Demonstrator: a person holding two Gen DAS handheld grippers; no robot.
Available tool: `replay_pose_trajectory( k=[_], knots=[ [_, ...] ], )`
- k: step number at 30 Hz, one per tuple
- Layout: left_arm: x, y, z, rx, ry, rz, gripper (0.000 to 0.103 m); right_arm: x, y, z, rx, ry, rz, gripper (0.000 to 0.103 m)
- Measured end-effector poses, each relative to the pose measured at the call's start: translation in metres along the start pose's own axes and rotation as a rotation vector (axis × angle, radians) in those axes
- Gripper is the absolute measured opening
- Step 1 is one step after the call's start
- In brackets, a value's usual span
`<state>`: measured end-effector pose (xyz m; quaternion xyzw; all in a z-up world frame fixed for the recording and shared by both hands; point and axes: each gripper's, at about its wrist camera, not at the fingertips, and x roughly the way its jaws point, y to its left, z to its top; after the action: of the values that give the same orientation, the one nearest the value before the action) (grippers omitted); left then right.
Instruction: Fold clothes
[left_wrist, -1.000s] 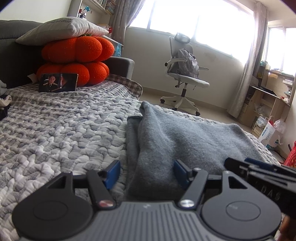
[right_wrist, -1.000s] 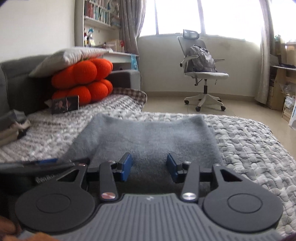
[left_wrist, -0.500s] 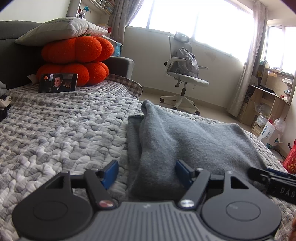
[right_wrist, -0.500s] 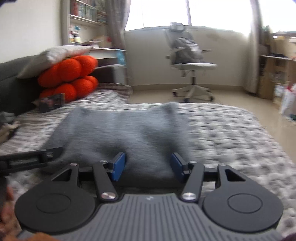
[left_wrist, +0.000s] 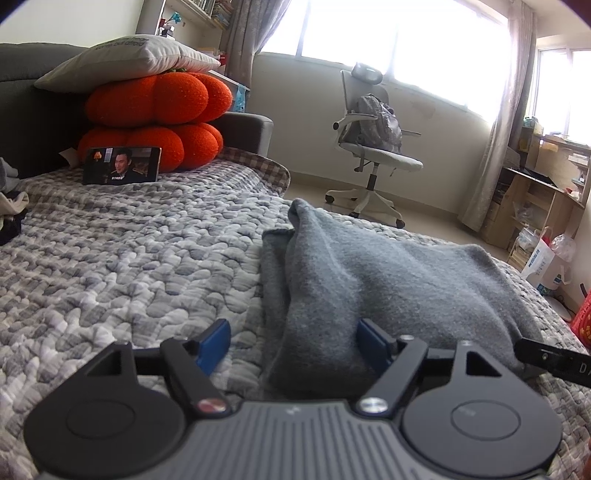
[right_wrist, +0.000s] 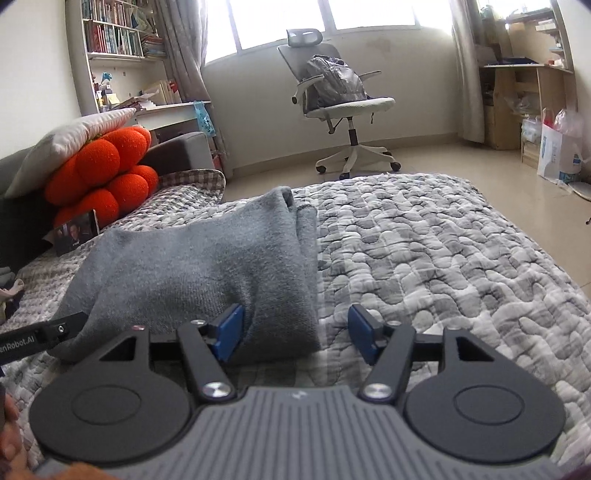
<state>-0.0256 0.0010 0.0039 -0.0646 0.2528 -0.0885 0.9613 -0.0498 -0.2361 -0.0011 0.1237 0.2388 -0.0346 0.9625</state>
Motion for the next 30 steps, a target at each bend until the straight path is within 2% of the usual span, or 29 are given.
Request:
replay_pose_trajectory(
  k=[11,24,30],
  knots=[
    [-0.002,0.011,0.002,-0.033,0.007,-0.01,0.08,0.001,-0.001,-0.001,0.002,-0.004,0.004,0.064],
    [-0.013,0.025,0.002,-0.029,0.013,0.08,0.092,0.001,0.001,-0.001,-0.009,-0.004,0.004,0.067],
    [-0.012,0.028,0.003,-0.036,0.017,0.084,0.093,0.002,0.003,-0.002,-0.013,-0.004,0.003,0.068]
  ],
)
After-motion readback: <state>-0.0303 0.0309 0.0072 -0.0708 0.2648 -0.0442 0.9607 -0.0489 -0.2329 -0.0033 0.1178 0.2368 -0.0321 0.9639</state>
